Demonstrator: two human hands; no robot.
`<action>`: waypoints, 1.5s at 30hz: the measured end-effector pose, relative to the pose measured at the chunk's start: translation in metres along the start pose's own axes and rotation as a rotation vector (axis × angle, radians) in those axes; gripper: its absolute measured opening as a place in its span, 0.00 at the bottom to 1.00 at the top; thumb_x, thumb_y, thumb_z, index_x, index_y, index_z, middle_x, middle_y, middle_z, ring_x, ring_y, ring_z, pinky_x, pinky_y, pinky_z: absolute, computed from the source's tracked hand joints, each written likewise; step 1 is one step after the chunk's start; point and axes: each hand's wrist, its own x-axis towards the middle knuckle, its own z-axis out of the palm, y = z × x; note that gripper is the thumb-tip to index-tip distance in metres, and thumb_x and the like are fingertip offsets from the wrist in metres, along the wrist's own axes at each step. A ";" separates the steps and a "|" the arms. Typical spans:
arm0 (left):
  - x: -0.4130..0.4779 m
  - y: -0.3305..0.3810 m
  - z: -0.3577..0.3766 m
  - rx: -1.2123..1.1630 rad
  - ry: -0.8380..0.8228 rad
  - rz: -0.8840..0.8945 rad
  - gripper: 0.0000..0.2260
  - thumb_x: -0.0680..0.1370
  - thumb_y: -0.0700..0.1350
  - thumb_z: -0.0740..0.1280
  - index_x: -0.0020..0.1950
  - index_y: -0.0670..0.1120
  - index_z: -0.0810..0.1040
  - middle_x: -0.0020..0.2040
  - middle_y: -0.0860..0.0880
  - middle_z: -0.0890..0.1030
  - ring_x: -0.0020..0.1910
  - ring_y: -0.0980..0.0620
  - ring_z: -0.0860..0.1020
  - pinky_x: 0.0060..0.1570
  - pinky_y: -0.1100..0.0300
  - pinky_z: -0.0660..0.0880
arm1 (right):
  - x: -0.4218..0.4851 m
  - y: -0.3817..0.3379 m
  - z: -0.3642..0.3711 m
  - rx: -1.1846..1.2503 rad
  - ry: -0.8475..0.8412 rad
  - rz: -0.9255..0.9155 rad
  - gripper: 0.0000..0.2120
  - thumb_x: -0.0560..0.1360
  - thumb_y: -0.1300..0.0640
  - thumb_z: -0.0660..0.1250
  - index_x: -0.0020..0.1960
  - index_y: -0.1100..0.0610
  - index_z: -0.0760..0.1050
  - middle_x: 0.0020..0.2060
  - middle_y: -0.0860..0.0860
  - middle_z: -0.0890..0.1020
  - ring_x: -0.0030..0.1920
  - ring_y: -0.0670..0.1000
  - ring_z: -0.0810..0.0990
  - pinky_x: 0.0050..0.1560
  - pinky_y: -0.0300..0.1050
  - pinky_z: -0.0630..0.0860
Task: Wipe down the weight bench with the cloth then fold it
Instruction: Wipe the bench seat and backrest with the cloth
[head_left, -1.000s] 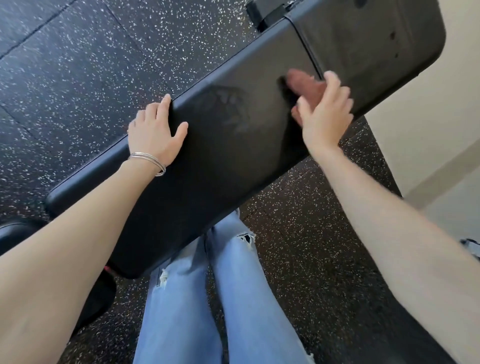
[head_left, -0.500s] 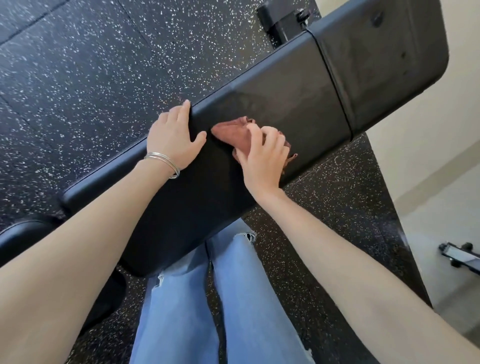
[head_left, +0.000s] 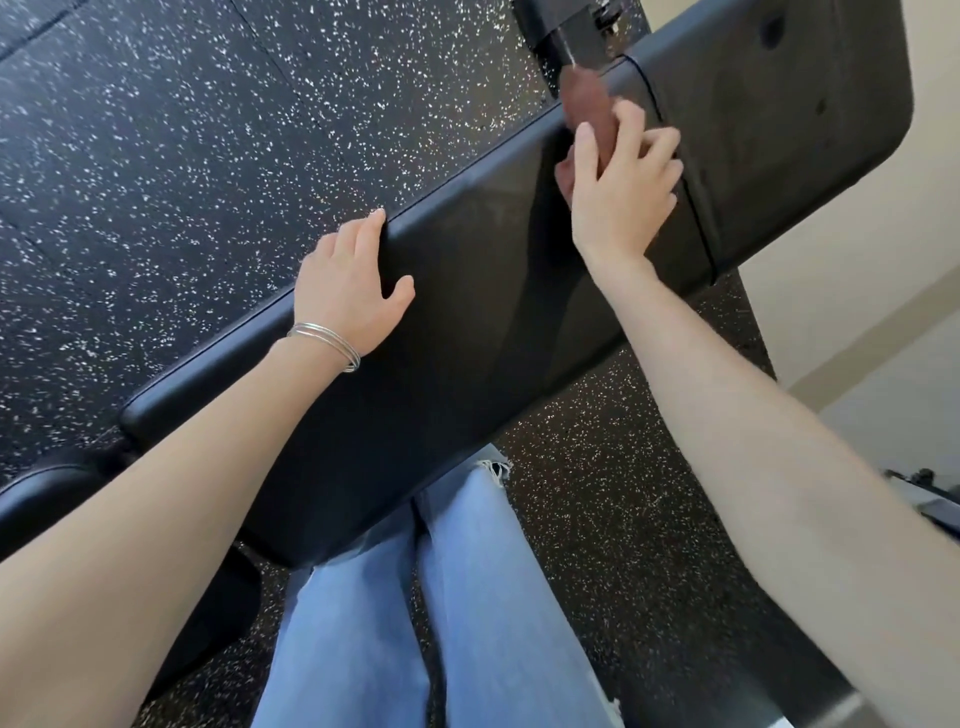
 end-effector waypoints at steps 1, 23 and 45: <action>0.001 0.000 -0.001 -0.001 -0.005 -0.001 0.31 0.76 0.52 0.63 0.75 0.43 0.58 0.70 0.42 0.67 0.67 0.39 0.66 0.65 0.46 0.65 | -0.014 -0.004 0.000 -0.005 -0.025 -0.070 0.21 0.78 0.39 0.53 0.65 0.49 0.69 0.57 0.55 0.71 0.52 0.58 0.71 0.48 0.52 0.72; 0.006 -0.005 -0.007 -0.027 -0.068 0.022 0.32 0.76 0.53 0.63 0.76 0.44 0.56 0.72 0.45 0.67 0.67 0.41 0.67 0.63 0.47 0.66 | 0.064 -0.020 0.000 -0.045 0.083 0.197 0.18 0.76 0.40 0.57 0.60 0.48 0.71 0.57 0.53 0.70 0.52 0.54 0.73 0.49 0.47 0.71; 0.004 0.000 -0.001 -0.056 -0.020 -0.073 0.30 0.75 0.54 0.65 0.73 0.43 0.62 0.70 0.43 0.69 0.67 0.40 0.68 0.64 0.45 0.65 | 0.078 0.024 -0.013 -0.162 0.016 -0.140 0.19 0.75 0.40 0.57 0.60 0.49 0.70 0.56 0.55 0.72 0.56 0.57 0.72 0.51 0.51 0.69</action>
